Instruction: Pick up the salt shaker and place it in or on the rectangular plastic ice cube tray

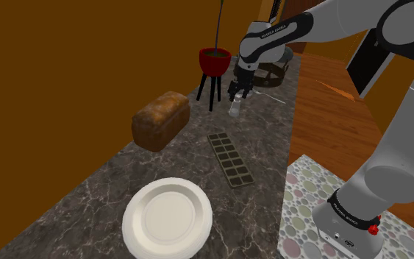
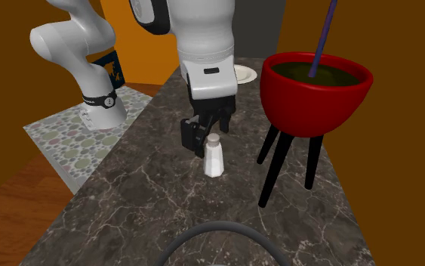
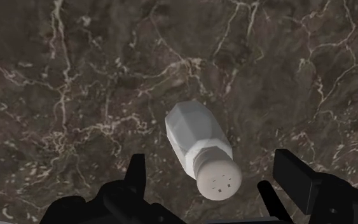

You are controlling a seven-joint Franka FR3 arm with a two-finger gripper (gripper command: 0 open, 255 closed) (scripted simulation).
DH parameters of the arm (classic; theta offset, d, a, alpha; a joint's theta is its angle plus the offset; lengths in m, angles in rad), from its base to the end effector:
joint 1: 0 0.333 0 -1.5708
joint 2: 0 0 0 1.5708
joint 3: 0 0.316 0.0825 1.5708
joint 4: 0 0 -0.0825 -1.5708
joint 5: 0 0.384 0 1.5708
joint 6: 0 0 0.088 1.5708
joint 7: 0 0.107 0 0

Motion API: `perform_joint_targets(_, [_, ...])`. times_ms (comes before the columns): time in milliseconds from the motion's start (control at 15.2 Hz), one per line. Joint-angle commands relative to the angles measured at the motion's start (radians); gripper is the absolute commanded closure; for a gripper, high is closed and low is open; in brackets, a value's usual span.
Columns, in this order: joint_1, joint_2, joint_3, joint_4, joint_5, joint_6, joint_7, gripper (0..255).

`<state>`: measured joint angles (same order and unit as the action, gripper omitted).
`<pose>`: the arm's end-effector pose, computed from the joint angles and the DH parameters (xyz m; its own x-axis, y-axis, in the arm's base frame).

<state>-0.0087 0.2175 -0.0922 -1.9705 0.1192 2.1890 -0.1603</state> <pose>0.5954 -0.0541 0.3625 0.9999 -0.0079 0.0122 -0.0069 -0.9971 -0.0763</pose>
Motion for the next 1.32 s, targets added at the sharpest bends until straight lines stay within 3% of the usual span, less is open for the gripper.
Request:
perform_joint_targets(0, [0.000,0.000,0.000,0.000,0.000,0.000,0.000,0])
perform_joint_targets(66, [0.000,0.000,0.000,0.000,0.000,0.000,0.000,255])
perform_joint_targets(660, [0.000,0.000,0.000,0.000,0.000,0.000,0.000,255])
perform_joint_targets(1254, [0.001,-0.050,-0.003,0.059,-0.013,-0.108,0.014,255])
